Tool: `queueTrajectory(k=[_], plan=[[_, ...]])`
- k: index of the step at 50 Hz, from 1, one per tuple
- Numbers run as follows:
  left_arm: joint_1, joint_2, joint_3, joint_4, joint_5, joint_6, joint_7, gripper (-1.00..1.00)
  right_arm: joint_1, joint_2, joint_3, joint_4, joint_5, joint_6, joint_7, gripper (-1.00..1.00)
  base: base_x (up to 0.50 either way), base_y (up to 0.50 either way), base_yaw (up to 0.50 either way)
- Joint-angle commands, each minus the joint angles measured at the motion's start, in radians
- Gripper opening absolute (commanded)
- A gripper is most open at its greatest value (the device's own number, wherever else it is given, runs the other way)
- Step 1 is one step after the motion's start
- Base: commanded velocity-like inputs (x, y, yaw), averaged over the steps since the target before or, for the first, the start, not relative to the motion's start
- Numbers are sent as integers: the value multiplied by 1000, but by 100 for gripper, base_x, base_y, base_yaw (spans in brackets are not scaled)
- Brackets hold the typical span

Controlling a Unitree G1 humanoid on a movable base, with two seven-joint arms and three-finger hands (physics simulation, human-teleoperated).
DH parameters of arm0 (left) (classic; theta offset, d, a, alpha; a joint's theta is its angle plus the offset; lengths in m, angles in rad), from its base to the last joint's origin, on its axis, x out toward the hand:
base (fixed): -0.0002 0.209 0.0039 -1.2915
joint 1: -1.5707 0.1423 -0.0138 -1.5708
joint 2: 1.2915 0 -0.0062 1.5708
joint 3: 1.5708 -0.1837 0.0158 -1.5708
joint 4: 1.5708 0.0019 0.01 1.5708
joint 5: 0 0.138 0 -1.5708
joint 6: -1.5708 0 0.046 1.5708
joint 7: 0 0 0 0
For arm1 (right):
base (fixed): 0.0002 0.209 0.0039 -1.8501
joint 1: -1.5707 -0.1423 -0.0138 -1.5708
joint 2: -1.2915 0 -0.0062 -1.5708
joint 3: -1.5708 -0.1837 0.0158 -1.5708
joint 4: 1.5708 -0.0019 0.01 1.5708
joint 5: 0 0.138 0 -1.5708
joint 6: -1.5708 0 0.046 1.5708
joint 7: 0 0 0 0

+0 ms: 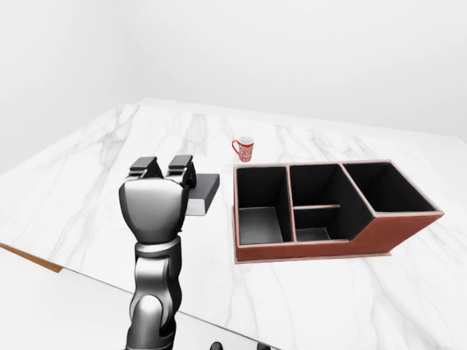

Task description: Pick up the book and place it in the left compartment of the caddy.

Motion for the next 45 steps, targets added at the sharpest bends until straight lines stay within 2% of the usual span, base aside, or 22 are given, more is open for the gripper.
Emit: queueTrajectory(k=[1,13,24,26,31,33,34,35,39,40,43,44,45], plan=[[-9,-53,-82,-95,88,0,-24,-100,3,1,-2,-11,4,0,2,100,0,0,0],[23,-83,-180,-118,151,0,-32,-100,2,6,-3,-15,0,0,3,100,0,0,0],[36,-94,-229,-124,182,0,-38,-100,2,5,1,-8,-1,0,5,100,0,0,0],[53,-97,-286,-130,210,0,-25,-100,4,7,0,-12,-2,0,6,100,0,0,0],[77,-96,-338,-136,240,0,-9,-100,0,5,0,-7,-5,0,7,100,0,0,0],[88,-91,-359,-144,238,-11,-4,-100,-1,4,3,-2,-6,0,8,100,0,0,0],[94,-93,-364,-144,242,-8,-2,-100,-1,4,3,-1,-6,0,8,100,0,0,0],[102,-87,-378,-138,226,-21,-3,-100,-1,3,3,-1,-5,0,8,100,0,0,0],[118,-81,-401,-123,241,-19,23,-100,3,2,1,-9,-4,0,4,100,0,0,0],[122,-73,-410,-116,237,-28,26,-100,1,3,4,-2,-12,0,7,100,0,0,0],[131,-72,-418,-102,235,-23,43,-100,-1,5,8,4,-21,0,9,100,0,0,0],[138,-63,-427,-93,207,-38,53,-100,2,5,6,-3,-18,0,7,100,0,0,0],[151,-59,-438,-95,216,-35,70,-100,1,5,7,-2,-20,0,7,100,0,0,0]])
